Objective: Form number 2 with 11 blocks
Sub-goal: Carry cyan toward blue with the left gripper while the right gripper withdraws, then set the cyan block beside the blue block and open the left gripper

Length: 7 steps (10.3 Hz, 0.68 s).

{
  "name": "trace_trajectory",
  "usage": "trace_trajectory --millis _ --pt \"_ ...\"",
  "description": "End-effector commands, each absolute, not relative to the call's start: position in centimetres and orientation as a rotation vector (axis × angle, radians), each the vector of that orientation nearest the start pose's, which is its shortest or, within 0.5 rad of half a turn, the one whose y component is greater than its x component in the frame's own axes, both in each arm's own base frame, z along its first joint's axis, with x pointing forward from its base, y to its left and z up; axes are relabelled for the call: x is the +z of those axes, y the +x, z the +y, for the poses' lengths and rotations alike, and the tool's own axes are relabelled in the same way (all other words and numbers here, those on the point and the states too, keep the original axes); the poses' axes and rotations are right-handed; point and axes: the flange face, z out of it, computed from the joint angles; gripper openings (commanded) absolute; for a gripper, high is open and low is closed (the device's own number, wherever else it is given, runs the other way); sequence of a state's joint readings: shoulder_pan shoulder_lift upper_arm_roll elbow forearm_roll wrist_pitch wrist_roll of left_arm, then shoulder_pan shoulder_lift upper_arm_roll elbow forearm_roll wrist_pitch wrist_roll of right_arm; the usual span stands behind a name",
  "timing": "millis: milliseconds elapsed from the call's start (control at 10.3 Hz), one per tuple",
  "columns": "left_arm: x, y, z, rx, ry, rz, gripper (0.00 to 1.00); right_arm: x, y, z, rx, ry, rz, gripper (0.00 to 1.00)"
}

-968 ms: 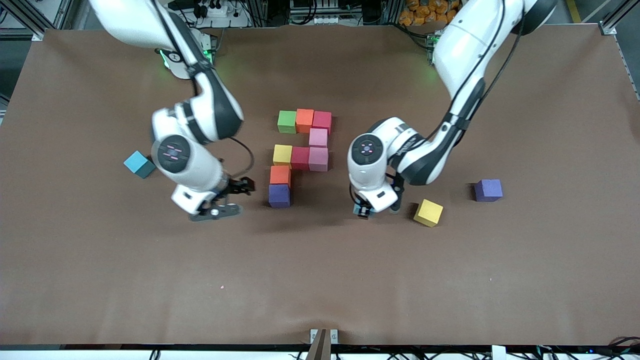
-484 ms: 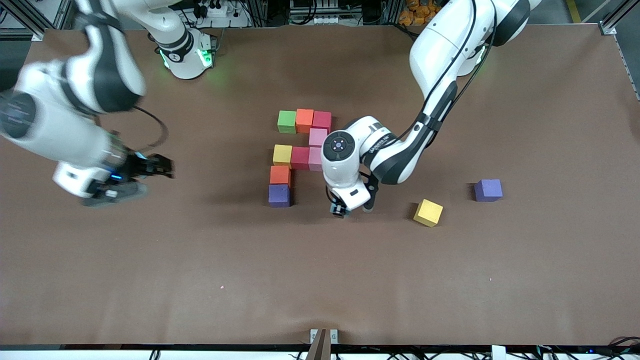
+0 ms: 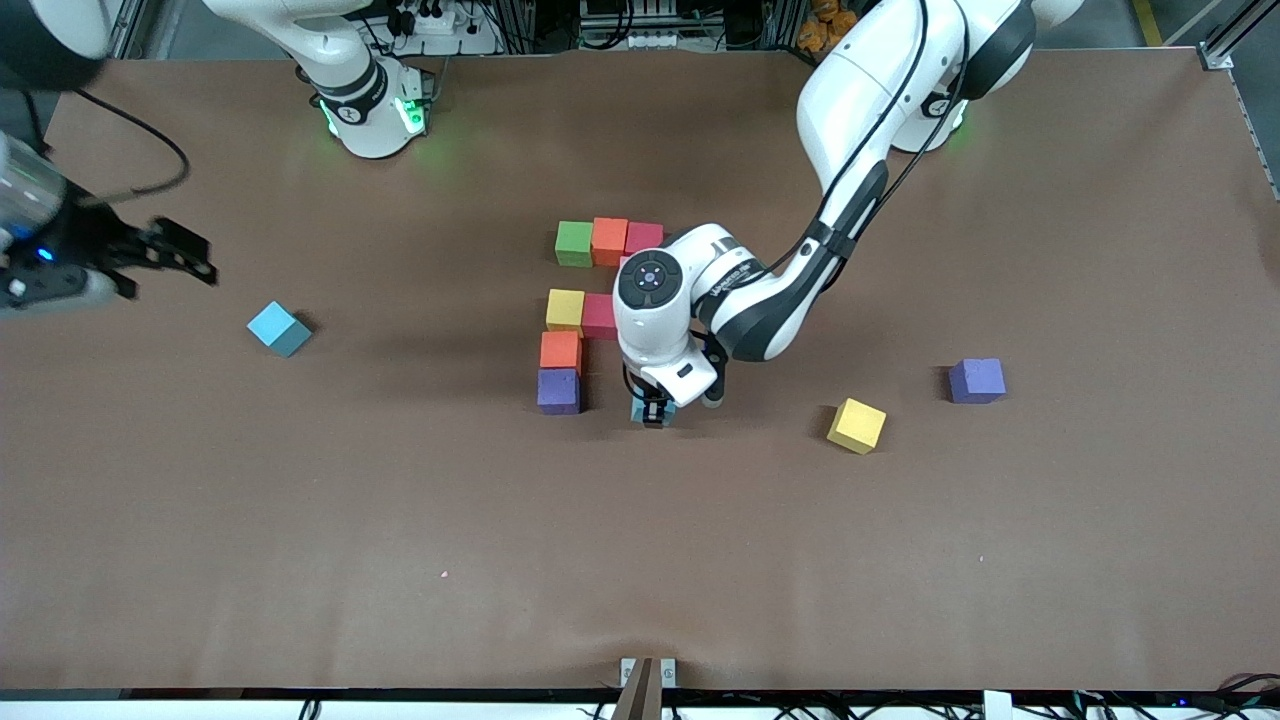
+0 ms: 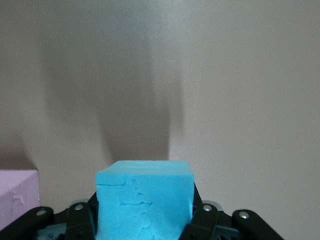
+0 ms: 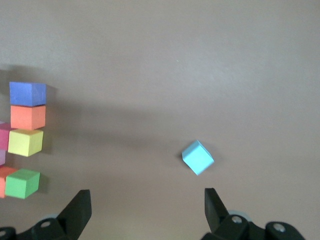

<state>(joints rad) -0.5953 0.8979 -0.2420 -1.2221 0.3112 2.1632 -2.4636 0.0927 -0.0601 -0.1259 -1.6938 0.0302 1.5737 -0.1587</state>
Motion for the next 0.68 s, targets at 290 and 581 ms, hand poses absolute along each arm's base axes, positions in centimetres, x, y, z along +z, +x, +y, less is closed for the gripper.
trace_trajectory --millis 290,581 --pt "24.9 56.7 -53.4 -0.070 -2.222 -2.458 0.20 65.8 49.4 -1.7 0.095 -3.167 -0.217 1.00" --pt "23.1 54.8 -55.5 -0.045 -2.281 -2.432 0.20 65.6 49.7 -2.7 0.090 -3.170 -0.222 1.00"
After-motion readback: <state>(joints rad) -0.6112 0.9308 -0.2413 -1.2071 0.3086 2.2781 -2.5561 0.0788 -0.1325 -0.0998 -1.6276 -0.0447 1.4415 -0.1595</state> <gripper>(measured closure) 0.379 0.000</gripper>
